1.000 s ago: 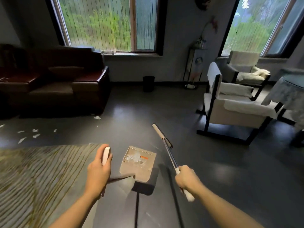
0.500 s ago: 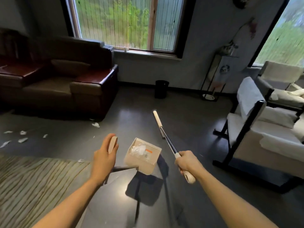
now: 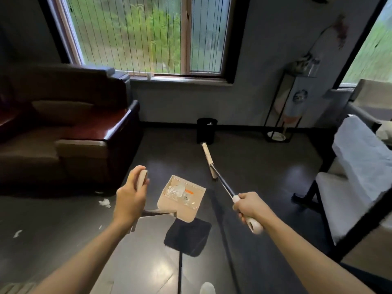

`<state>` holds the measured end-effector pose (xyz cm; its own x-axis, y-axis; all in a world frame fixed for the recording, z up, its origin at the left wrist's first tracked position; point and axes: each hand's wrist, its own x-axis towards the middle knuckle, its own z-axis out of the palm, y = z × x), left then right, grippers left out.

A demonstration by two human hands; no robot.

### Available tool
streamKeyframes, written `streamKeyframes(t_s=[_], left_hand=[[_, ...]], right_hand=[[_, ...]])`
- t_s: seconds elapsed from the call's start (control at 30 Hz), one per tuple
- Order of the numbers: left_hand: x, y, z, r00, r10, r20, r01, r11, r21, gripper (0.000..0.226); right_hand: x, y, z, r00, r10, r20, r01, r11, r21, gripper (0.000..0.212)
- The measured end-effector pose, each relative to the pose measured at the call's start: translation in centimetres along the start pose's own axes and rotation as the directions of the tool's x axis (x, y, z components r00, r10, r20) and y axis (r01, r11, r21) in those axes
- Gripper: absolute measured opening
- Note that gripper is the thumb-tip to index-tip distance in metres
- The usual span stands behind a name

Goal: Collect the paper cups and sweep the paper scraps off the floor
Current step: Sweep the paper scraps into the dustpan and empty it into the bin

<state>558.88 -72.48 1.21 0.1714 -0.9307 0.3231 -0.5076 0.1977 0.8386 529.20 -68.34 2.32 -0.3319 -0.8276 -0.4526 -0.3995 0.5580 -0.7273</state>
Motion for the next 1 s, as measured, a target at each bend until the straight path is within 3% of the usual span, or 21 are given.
streamKeyframes(t_s=[0.2,0.5,0.67,1.0], left_hand=[[15.6,0.5,8.6,0.996,-0.027,-0.082,0.025,0.999,-0.026,0.029],[37.6,-1.3,19.6,0.995,-0.006,-0.101,0.003,1.0,-0.023,0.027],[50.5,-2.9,26.7,1.0,0.024,-0.012,-0.025,0.998,-0.055,0.029],[73.6,-1.9,39.1,0.983,0.181,-0.013,-0.18,0.983,0.016,0.026]], right_hand=[[15.8,-8.6,-4.2,0.996,0.068,0.061,-0.077,0.985,0.156,0.008],[35.5,-20.1,-8.5,0.986,0.114,0.119,-0.147,0.938,0.315,0.006],[45.8,-25.7,-9.8,0.988,0.132,0.081,-0.153,0.908,0.389,0.01],[61.2,-35.3,-15.3,0.988,0.149,0.043,-0.153,0.885,0.439,0.035]])
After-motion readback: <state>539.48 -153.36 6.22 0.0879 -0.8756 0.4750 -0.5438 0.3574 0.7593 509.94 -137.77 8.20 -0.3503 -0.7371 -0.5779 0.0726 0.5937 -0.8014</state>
